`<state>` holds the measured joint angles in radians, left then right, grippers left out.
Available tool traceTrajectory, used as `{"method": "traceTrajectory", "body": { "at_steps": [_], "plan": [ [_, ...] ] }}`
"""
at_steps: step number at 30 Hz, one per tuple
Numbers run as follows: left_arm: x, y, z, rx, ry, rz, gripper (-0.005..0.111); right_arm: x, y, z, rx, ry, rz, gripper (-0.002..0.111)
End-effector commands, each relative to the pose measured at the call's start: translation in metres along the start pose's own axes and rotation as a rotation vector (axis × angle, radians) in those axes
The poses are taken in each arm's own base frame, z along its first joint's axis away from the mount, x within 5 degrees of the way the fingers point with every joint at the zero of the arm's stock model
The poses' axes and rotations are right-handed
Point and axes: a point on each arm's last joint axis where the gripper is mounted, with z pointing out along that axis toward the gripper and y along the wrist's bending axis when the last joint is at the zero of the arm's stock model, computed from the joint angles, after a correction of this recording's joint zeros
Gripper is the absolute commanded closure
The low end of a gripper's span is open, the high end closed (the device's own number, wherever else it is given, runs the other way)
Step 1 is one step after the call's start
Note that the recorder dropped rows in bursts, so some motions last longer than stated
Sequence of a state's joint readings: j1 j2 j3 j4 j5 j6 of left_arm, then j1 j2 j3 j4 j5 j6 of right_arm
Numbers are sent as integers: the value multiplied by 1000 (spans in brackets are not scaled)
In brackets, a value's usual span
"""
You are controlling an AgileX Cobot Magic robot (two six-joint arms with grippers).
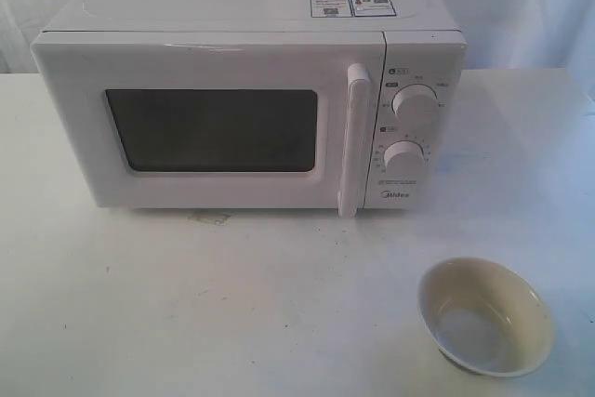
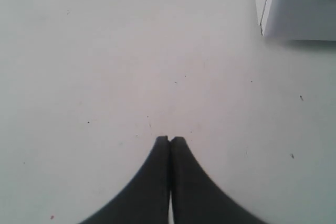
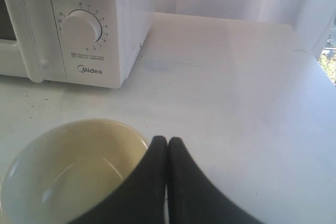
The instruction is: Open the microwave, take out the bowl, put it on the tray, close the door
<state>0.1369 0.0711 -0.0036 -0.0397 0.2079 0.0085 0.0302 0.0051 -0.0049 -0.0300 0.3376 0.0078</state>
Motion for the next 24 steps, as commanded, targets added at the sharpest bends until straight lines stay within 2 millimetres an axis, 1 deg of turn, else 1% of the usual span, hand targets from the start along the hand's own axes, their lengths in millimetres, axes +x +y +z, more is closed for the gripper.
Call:
{"method": "traceTrajectory", "body": {
  "at_steps": [1,3,24],
  "plan": [
    [-1,0,-4,-2,-68,-8,107,1,0,0,2,-3,-10,108],
    [-3,0,-4,-5,-88,-8,107,1,0,0,3,-1,-12,108],
    [-3,0,-4,-6,-89,-8,107,1,0,0,3,-1,-12,108]
  ]
}}
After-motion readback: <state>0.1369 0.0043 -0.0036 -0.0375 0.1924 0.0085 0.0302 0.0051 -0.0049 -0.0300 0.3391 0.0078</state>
